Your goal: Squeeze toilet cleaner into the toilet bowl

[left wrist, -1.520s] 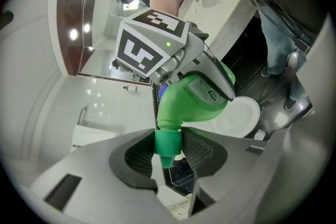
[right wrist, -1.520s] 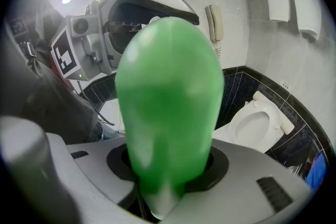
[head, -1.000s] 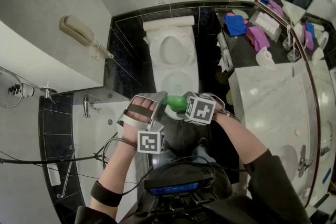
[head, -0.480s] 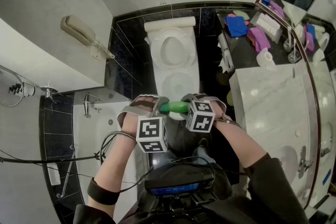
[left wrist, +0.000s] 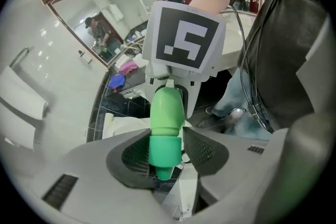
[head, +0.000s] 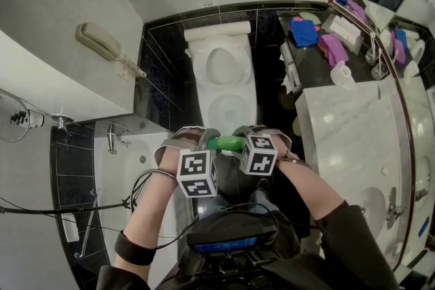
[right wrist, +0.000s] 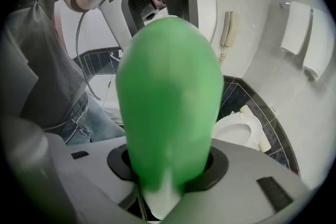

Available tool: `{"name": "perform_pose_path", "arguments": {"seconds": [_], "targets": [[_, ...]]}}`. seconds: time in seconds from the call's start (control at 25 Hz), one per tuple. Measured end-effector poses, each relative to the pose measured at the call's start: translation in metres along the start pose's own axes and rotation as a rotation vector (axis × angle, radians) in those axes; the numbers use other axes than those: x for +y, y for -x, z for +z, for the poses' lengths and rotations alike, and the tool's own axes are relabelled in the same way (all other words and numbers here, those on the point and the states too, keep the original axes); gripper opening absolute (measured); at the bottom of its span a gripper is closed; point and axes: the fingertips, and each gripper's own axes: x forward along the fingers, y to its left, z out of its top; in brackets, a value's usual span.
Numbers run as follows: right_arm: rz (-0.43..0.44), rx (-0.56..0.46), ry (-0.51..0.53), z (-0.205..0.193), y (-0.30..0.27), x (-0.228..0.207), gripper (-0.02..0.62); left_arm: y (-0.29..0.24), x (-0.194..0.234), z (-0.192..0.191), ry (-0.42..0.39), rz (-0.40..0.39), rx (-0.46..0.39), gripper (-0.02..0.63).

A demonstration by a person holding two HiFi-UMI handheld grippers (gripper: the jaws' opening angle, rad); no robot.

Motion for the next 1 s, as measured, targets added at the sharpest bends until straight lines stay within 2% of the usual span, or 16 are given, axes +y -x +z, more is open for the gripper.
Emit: {"name": "perform_pose_path", "arguments": {"seconds": [0.08, 0.16, 0.28, 0.4, 0.48, 0.56, 0.68, 0.84, 1.0], "targets": [[0.015, -0.024, -0.038, 0.002, 0.002, 0.0, 0.189, -0.003, 0.0, 0.002, -0.018, 0.019, 0.007, 0.312], [0.047, -0.049, -0.086, 0.007, 0.008, 0.001, 0.189, -0.001, 0.007, 0.002, -0.061, 0.091, 0.01, 0.416], [0.148, -0.104, -0.187, 0.015, 0.012, 0.01, 0.189, 0.019, 0.034, 0.011, -0.142, 0.337, -0.025, 0.422], [0.272, -0.193, -0.308, 0.024, 0.017, 0.017, 0.189, 0.045, 0.049, 0.024, -0.233, 0.573, -0.082, 0.42], [0.346, -0.248, -0.365, 0.032, 0.021, 0.021, 0.189, 0.052, 0.048, 0.023, -0.322, 0.674, -0.076, 0.42], [0.394, -0.272, -0.385, 0.035, 0.023, 0.023, 0.189, 0.056, 0.047, 0.021, -0.379, 0.748, -0.062, 0.42], [0.43, -0.266, -0.364, 0.039, 0.025, 0.026, 0.189, 0.061, 0.049, 0.02, -0.417, 0.815, -0.055, 0.406], [0.493, -0.267, -0.328, 0.045, 0.03, 0.034, 0.189, 0.069, 0.05, 0.022, -0.473, 0.879, -0.068, 0.283], [0.562, -0.309, -0.326, 0.057, 0.04, 0.044, 0.189, 0.073, 0.049, 0.023, -0.505, 0.915, -0.074, 0.175]]}}
